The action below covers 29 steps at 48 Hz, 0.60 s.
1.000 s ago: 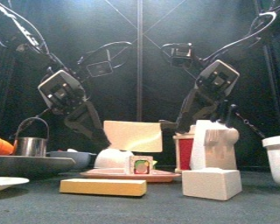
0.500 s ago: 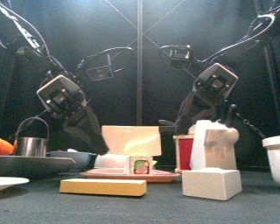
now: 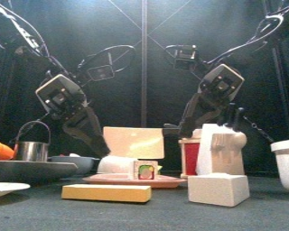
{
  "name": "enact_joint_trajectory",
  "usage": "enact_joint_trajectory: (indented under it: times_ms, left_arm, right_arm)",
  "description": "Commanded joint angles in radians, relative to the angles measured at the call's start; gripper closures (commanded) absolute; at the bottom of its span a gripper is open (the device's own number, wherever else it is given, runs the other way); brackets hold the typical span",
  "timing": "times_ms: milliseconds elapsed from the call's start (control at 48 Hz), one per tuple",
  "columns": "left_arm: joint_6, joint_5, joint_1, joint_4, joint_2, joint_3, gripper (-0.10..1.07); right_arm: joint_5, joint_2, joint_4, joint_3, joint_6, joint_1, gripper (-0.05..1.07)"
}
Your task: Cut sushi roll
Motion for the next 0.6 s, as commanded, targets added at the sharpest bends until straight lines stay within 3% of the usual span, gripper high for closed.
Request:
enact_joint_trajectory:
  times_ms: [0, 583]
  left_arm:
    - [-0.002, 0.0, 0.002, 0.003, -0.003, 0.003, 0.59]
    - [0.002, -0.015, 0.008, 0.003, -0.009, 0.005, 0.59]
  right_arm:
    - [0.0, -0.015, 0.002, -0.014, 0.005, -0.037, 0.73]
    - [0.005, -0.02, 0.005, -0.008, 0.005, -0.038, 0.73]
